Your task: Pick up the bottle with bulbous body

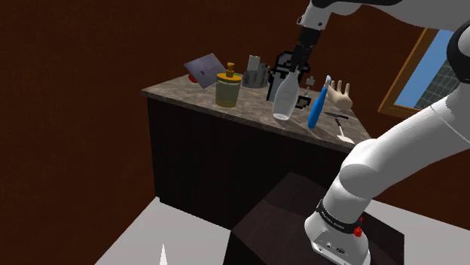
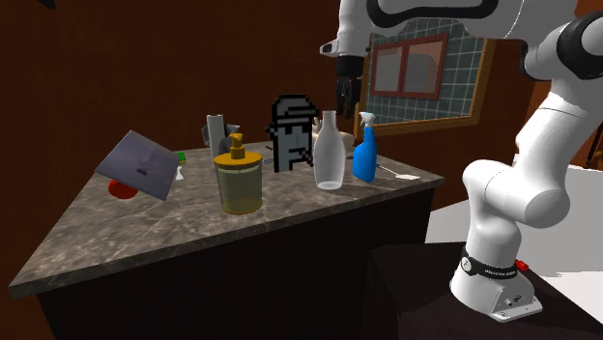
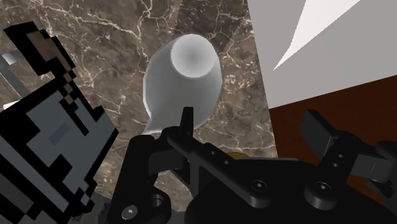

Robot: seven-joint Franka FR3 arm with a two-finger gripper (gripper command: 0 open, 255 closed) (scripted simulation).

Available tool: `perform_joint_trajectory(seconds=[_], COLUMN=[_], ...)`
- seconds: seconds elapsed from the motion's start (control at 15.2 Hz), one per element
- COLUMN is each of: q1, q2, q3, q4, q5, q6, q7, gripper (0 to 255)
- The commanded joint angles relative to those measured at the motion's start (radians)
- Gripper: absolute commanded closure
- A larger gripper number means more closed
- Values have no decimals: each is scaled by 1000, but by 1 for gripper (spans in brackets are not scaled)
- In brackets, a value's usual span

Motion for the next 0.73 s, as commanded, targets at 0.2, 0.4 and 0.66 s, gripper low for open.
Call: perform_joint_trajectory(seconds=[0.2,0.4,0.66], q1=[-11,-14,-18], q2=[114,101,85], q3=[-83,-82,-84], q4=[137,84,7], q5=[9,4,-3], q6=[-15,25,87], q7=[-95,-92,-88], gripper=[0,0,0])
